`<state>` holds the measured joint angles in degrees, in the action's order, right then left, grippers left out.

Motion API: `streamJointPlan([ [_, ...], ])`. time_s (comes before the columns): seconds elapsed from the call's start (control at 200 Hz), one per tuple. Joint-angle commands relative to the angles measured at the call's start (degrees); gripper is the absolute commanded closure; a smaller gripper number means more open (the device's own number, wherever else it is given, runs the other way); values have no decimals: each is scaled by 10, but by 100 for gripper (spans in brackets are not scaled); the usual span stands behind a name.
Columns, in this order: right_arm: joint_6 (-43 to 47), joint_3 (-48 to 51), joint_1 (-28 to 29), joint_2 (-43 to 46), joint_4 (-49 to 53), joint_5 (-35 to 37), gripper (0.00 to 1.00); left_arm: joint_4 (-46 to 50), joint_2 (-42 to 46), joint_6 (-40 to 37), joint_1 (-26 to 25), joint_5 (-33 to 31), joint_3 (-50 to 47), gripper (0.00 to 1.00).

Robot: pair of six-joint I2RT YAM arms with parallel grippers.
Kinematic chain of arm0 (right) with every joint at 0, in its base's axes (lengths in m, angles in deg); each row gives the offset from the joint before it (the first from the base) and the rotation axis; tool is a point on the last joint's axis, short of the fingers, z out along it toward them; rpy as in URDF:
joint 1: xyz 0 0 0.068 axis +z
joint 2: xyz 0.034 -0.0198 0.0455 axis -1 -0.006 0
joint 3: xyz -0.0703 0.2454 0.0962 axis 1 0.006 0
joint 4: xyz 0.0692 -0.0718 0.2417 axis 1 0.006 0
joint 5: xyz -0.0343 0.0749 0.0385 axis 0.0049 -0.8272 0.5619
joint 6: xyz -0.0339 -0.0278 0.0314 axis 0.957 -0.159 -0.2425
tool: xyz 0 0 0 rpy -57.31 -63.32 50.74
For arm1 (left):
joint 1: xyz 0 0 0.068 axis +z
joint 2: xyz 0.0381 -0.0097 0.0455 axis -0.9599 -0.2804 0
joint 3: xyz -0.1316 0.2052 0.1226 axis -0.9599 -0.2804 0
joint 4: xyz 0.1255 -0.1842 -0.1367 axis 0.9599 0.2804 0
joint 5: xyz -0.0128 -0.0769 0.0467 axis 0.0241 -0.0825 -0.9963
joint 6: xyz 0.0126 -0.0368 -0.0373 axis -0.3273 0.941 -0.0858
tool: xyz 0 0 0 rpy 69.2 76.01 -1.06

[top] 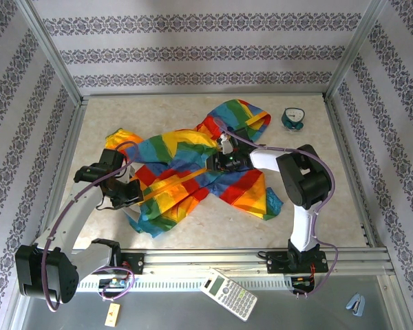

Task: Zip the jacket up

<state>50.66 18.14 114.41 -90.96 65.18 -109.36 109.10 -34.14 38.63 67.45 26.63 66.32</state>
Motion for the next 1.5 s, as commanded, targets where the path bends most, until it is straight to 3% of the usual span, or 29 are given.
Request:
streamJointPlan([
  [0.0,-1,-13,8,-9,5,-31,62,-4,-1,6,6,0,-10,100],
  [0.919,-15,-26,14,39,21,-29,67,-14,-10,8,6,4,-18,100],
  [1.494,-30,-27,16,6,29,-27,69,-12,-11,8,7,7,-18,100],
])
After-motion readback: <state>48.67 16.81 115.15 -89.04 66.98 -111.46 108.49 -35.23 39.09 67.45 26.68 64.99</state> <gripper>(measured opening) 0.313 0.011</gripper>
